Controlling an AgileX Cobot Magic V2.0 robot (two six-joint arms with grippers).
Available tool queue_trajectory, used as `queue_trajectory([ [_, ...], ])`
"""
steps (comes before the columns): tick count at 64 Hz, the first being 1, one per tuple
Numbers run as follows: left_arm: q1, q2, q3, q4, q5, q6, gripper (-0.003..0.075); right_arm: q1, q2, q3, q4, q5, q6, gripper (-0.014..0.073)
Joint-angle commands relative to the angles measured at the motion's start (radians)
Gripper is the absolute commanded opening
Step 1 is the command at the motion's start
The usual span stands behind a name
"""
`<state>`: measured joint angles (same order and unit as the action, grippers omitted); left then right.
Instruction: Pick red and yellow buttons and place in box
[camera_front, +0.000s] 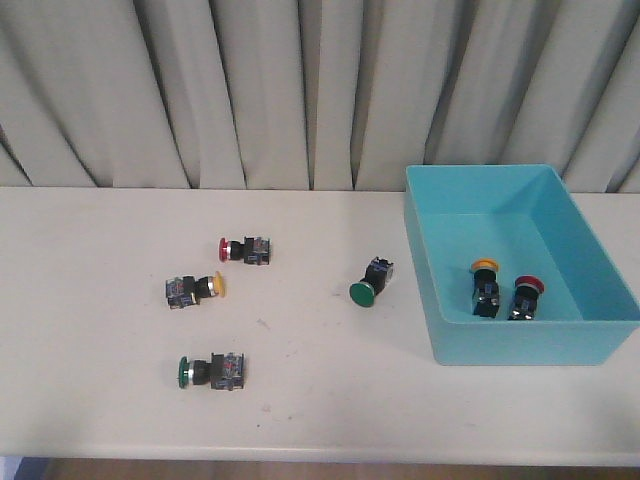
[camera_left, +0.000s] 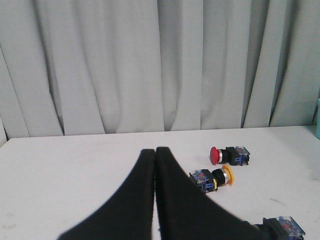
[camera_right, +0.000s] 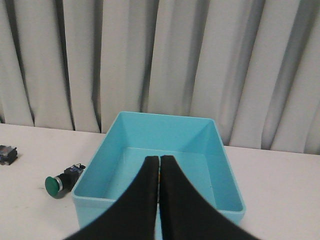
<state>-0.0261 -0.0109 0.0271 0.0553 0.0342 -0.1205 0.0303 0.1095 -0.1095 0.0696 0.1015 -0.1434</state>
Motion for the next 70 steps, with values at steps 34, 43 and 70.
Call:
queue_trajectory([
  [34, 0.002, -0.014, 0.048, -0.001, -0.069, -0.009, -0.0007, -0.008, -0.13, 0.146, -0.132, -0.006, 0.193, -0.0004],
  [43, 0.002, -0.014, 0.048, -0.001, -0.069, -0.009, -0.0007, -0.008, -0.13, 0.146, -0.132, -0.039, 0.193, -0.0004],
  [70, 0.002, -0.014, 0.048, -0.001, -0.069, -0.009, -0.0007, -0.008, -0.13, 0.146, -0.132, -0.079, 0.194, -0.0004],
])
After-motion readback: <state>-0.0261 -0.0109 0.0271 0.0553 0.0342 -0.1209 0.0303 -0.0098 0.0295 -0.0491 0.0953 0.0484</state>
